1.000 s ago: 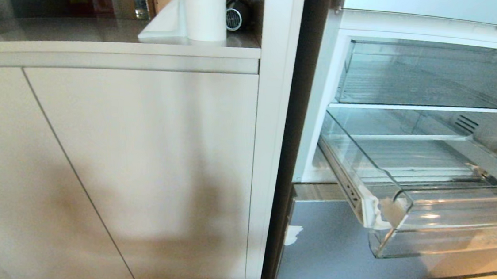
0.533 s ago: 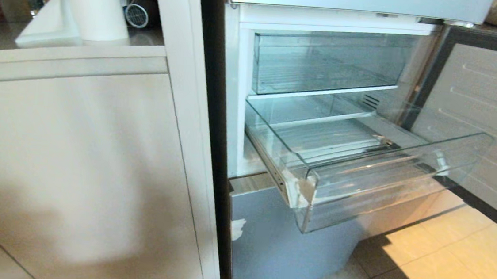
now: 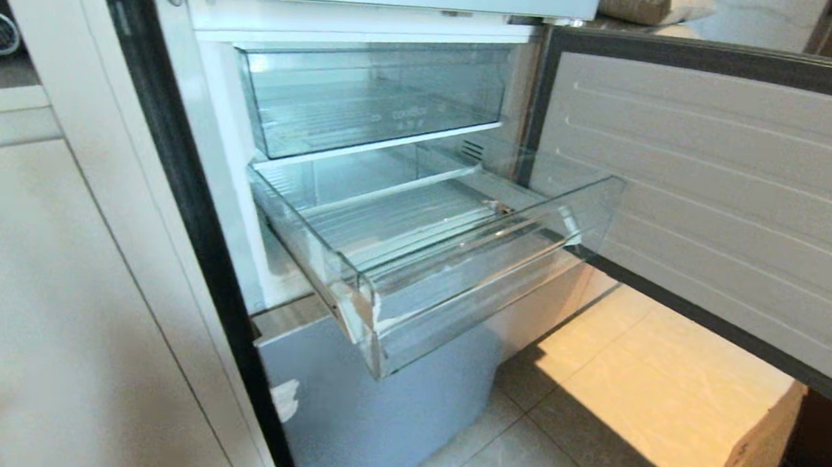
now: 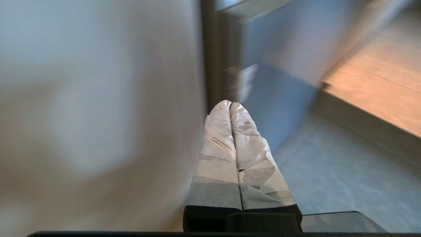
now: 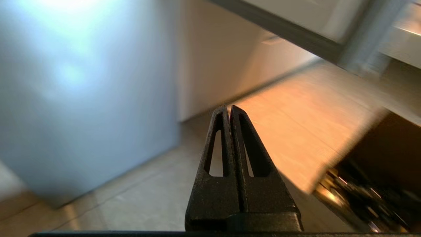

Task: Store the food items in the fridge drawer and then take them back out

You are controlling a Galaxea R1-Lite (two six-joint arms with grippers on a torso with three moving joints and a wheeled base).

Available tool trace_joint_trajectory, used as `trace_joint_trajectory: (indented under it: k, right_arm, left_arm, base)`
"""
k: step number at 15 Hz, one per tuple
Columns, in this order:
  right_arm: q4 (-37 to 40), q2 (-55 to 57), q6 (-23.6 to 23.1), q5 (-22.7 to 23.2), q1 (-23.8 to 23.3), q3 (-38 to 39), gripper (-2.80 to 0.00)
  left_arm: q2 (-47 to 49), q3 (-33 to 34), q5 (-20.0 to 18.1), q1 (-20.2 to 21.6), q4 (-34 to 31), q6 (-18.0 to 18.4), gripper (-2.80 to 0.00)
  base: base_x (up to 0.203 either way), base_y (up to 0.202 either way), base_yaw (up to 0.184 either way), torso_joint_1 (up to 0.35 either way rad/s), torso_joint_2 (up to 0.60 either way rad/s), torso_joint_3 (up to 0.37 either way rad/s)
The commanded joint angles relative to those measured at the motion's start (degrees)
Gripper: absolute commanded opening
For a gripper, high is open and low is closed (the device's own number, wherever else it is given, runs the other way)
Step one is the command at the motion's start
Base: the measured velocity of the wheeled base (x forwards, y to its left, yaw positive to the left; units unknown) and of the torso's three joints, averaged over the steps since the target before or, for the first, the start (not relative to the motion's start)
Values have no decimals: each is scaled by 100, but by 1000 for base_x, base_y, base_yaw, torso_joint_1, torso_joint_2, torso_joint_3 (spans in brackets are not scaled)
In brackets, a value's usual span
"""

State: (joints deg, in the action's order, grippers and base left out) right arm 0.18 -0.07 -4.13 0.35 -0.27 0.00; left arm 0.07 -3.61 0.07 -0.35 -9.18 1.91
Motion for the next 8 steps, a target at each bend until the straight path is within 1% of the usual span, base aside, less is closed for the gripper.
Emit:
trace_joint_trajectory:
  k: [1,3,5,7,8]
  right_arm:
    - [-1,7,16,6,0,3,-280]
    - [-18,0,-44,7,0,0,-280]
    - [-19,7,159,7,3,0,-280]
    - [-29,88,-102,24,17,-6,-280]
    - [-36,302,-110,5,12,-75,-280]
  left_arm:
    - [1,0,1,0,-5,2,-280]
    - [1,-3,5,0,-5,2,-280]
    - [1,0,1,0,-5,2,-280]
    - [1,0,1,0,-5,2,-280]
    - [1,0,1,0,-5,2,-280]
  base:
    - [-2,8,-169,2,1,6]
    - [0,8,-169,2,1,2]
    - [0,6,-125,2,1,0]
    - [-1,0,-28,2,0,0]
    - [0,0,0,0,0,0]
